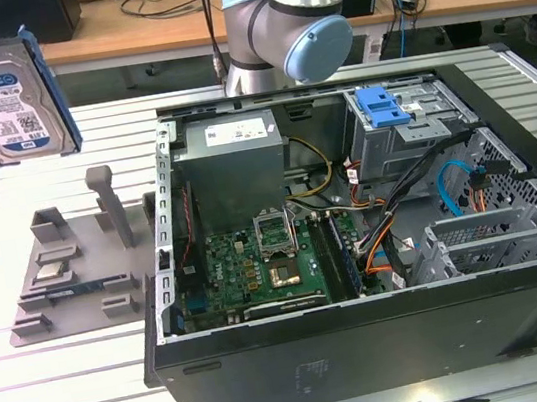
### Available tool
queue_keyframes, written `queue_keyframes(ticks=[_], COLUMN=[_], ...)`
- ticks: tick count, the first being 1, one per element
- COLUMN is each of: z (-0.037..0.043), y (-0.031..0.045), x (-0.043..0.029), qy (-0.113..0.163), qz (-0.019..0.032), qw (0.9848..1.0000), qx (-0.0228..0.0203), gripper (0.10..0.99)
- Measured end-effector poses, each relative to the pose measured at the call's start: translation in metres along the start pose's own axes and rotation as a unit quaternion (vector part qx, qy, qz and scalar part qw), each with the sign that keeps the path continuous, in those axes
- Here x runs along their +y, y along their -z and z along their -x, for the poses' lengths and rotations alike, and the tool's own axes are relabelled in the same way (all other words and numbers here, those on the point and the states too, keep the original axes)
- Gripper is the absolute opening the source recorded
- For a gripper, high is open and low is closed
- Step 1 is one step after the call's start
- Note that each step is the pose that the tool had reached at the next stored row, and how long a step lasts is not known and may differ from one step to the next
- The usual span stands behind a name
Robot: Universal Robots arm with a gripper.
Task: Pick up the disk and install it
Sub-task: 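Pick up the disk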
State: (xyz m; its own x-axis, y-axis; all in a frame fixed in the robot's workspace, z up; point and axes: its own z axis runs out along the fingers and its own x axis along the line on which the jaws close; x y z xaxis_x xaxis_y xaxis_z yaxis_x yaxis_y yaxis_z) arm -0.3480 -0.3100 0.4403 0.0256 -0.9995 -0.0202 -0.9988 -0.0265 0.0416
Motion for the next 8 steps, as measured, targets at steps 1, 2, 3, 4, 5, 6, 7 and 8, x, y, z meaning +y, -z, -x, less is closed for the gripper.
queue_keyframes(ticks=[1, 2, 3, 4, 5, 6, 7, 8], z=[0.0000, 0.0001, 0.0001, 0.0002, 0.0002, 0.0003, 0.0004, 0.0005], y=[0.0013, 0.0027, 0.0053, 0.0069, 0.0081, 0.0105, 0.0136, 0.0162], x=[0.0001, 0.0001, 0.0002, 0.0003, 0.0003, 0.0004, 0.0006, 0.0007], qy=[0.000, 0.000, 0.000, 0.000, 0.000, 0.000, 0.000, 0.000], qz=[0.0000, 0.0000, 0.0000, 0.0000, 0.0000, 0.0000, 0.0000, 0.0000], qw=[1.0000, 1.0000, 1.0000, 1.0000, 1.0000, 1.0000, 1.0000, 1.0000], qx=[0.0000, 0.0000, 0.0000, 0.0000, 0.0000, 0.0000, 0.0000, 0.0000], gripper=[0.369, 0.369, 0.369, 0.369, 0.369, 0.369, 0.369, 0.369])
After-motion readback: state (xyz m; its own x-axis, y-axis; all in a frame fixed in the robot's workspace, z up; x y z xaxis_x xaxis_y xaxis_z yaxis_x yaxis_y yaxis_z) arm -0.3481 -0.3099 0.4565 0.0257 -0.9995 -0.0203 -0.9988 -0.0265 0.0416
